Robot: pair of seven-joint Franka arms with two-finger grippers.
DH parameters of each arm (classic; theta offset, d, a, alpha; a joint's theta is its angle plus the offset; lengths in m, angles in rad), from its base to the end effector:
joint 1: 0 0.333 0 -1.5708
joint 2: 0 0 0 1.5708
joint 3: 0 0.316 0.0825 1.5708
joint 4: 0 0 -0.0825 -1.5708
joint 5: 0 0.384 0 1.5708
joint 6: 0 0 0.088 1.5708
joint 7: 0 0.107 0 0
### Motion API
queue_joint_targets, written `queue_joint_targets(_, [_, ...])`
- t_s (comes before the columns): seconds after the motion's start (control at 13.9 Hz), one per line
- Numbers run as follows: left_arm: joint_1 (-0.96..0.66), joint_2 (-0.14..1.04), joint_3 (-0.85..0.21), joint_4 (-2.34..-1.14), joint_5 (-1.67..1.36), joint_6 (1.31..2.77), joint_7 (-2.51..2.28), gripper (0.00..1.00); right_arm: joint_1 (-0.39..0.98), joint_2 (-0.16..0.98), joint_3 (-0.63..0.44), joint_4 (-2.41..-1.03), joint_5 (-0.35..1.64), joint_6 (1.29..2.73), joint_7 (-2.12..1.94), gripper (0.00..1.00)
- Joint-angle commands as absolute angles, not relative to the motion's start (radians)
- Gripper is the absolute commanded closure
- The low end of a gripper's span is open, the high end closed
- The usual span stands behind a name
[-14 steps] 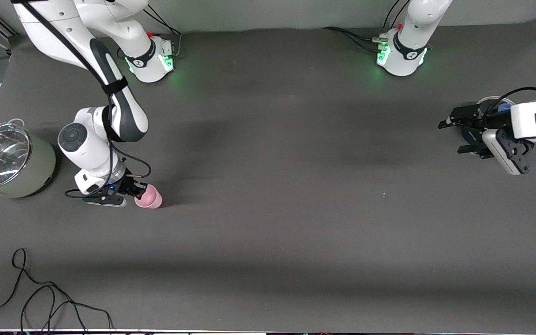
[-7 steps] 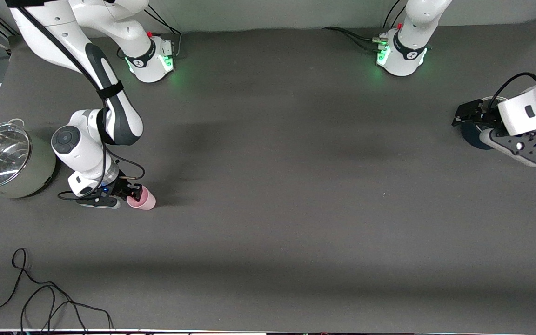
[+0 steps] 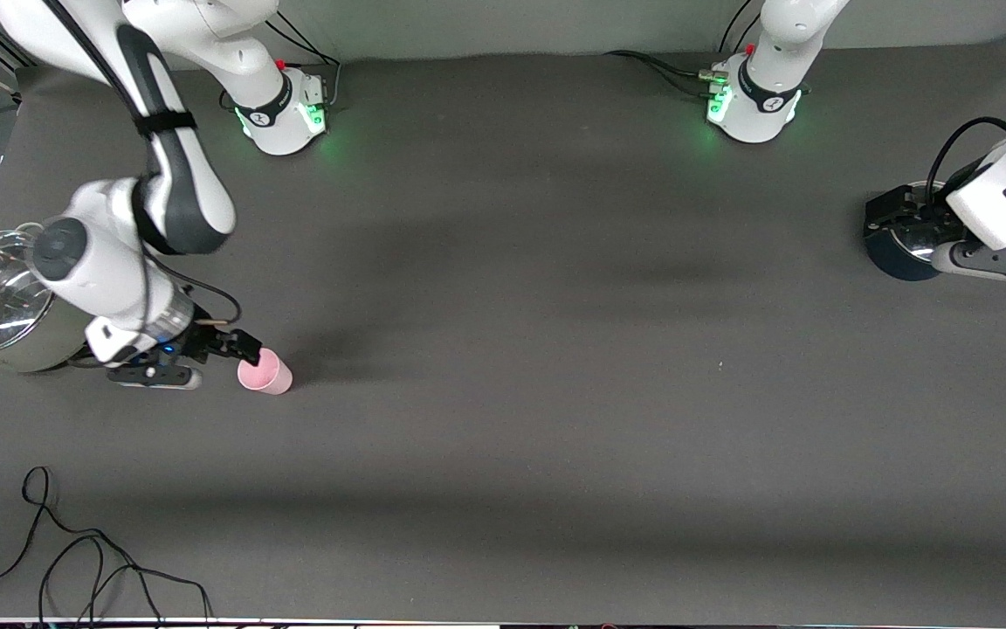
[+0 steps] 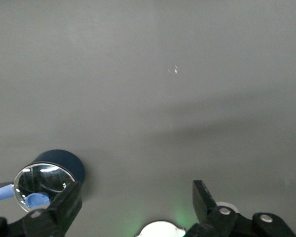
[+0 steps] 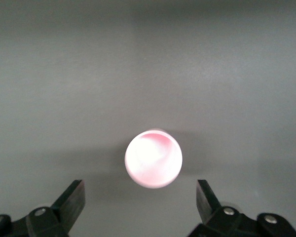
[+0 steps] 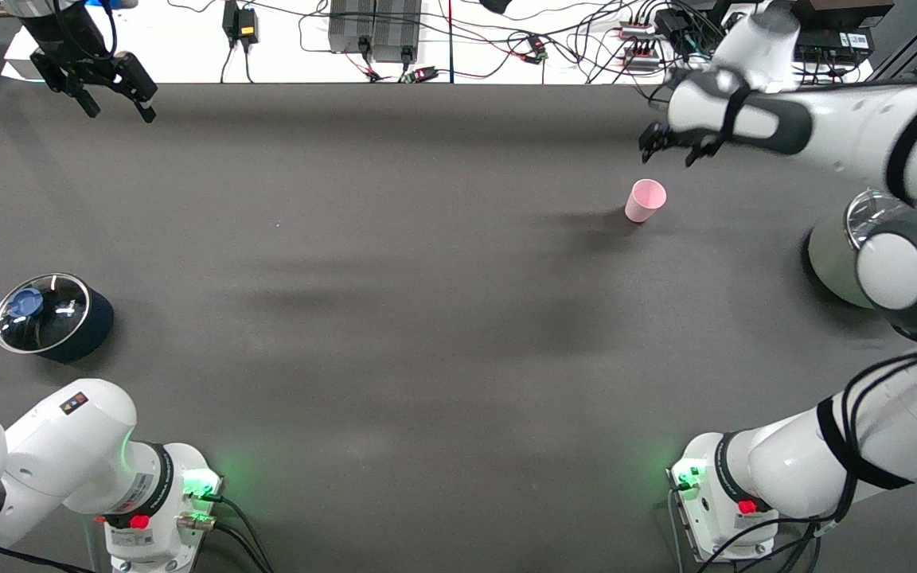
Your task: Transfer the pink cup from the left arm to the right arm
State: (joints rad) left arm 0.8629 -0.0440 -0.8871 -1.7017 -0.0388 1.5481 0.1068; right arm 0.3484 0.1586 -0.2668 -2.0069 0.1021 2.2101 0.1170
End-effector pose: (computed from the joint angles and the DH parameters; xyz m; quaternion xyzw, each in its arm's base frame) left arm 0.5376 -0.0253 0.5763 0.9960 -0.0632 -0.0627 0.0050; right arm 0.5856 0.0554 0.3854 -0.9984 0.0450 -0.0234 0.0234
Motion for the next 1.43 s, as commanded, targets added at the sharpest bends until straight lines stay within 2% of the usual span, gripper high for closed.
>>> queue_joint_targets(0.0, [0.856, -0.063, -0.867, -1.689, -0.020, 1.581, 0.032, 0.00, 0.351, 0.126, -0.268, -1.837, 0.089, 1.948, 0.110, 0.00])
queue_joint_targets(0.36, [0.861, -0.009, -0.865, -1.623, -0.023, 1.583, 0.028, 0.00, 0.347, 0.109, -0.270, -1.579, 0.087, 1.627, 0.103, 0.00])
queue_joint_targets(0.57, [0.798, 0.012, -0.842, -1.605, -0.020, 1.583, 0.038, 0.00, 0.345, 0.092, -0.279, -1.525, 0.086, 1.514, 0.100, 0.00])
queue_joint_targets(0.79, [0.472, 0.015, -0.509, -1.601, -0.006, 1.589, 0.051, 0.00, 0.345, 0.069, -0.290, -1.523, 0.084, 1.513, 0.083, 0.00])
queue_joint_targets(1.15, [0.036, 0.014, -0.081, -1.609, -0.006, 1.591, 0.057, 0.00, 0.350, 0.060, -0.290, -1.546, 0.084, 1.494, 0.084, 0.00])
queue_joint_targets(1.22, [-0.015, 0.014, -0.030, -1.611, -0.006, 1.594, 0.057, 0.00, 0.351, 0.061, -0.288, -1.545, 0.084, 1.494, 0.084, 0.00])
queue_joint_targets(1.36, [-0.021, 0.015, -0.025, -1.612, -0.006, 1.595, 0.066, 0.00, 0.313, 0.058, -0.266, -1.549, 0.084, 1.494, 0.084, 0.00])
